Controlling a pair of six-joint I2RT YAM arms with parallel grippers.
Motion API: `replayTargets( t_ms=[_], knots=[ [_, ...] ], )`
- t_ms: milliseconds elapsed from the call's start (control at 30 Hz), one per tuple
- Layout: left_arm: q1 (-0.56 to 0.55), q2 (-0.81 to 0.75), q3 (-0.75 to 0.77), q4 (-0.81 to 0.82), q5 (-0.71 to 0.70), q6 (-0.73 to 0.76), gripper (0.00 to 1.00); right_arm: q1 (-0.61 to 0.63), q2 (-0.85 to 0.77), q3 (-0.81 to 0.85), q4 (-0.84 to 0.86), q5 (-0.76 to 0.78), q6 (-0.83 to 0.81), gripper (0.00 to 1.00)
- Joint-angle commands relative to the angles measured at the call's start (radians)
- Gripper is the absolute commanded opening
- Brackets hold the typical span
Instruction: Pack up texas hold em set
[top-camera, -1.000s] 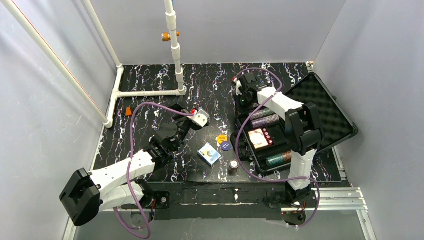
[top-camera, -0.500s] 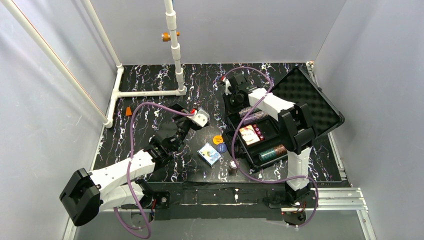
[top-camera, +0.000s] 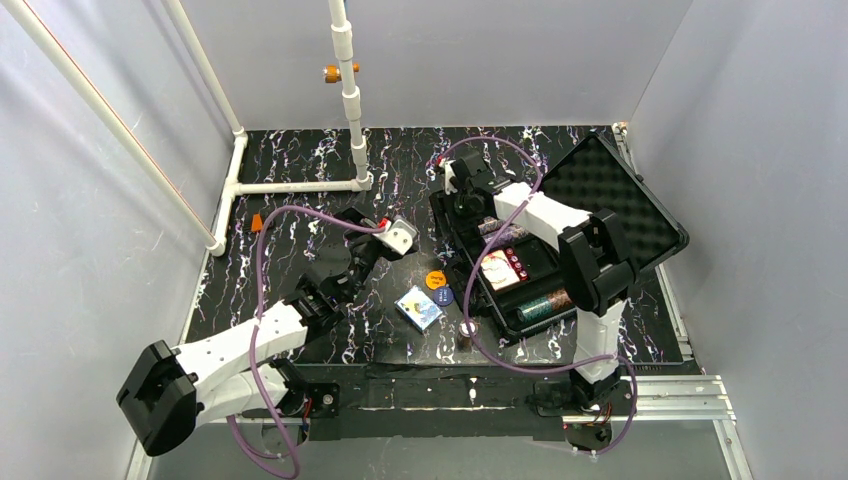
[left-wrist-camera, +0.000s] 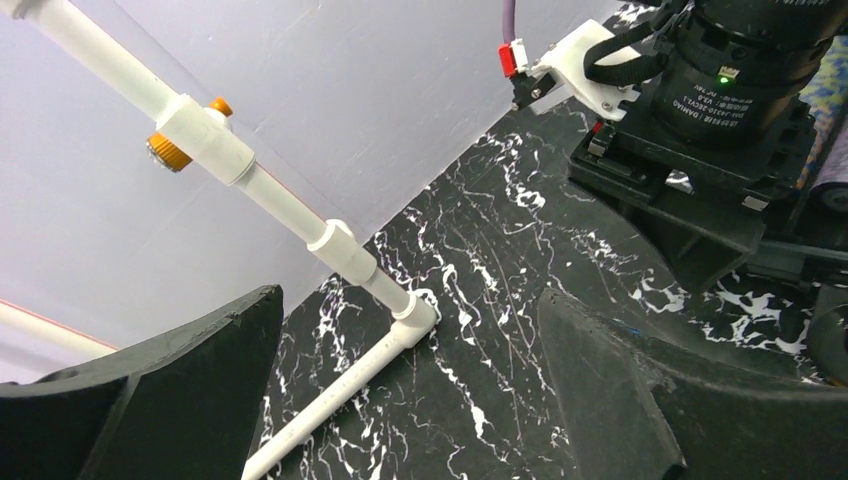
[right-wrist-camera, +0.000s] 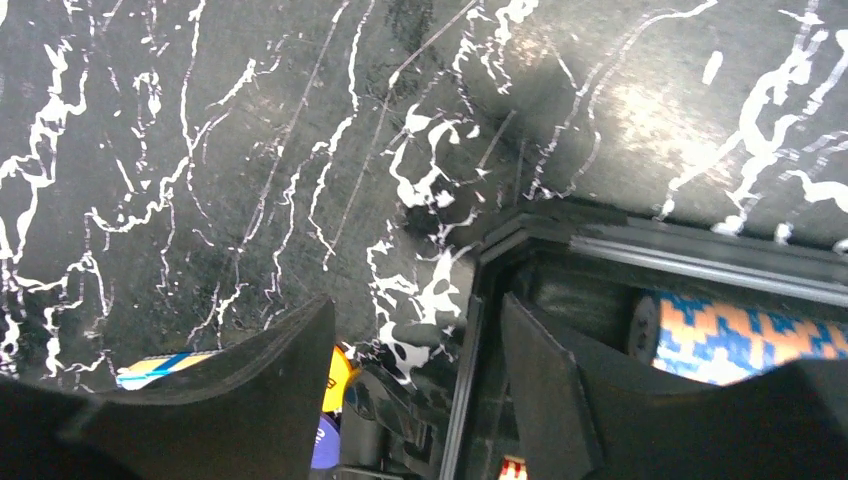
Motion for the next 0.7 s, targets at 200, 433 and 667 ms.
replayTargets(
  t_ms=[200, 433, 667],
  knots=[
    [-0.012, -0.088, 0.034, -0.072, 0.145, -0.056, 0.98, -0.002, -0.273, -0.108, 0.002, 0.087, 0.072, 0.93],
    [-0.046, -0.156, 0.093, -0.306, 0.282, -0.190, 0.98, -0.003, -0.510, -0.238, 0.013, 0.226, 0.147, 0.98],
    [-0.050, -0.107, 0.252, -0.725, 0.373, -0.466, 0.98, -0.004, -0.675, -0.387, 0.011, 0.357, 0.231, 0.98]
  ],
)
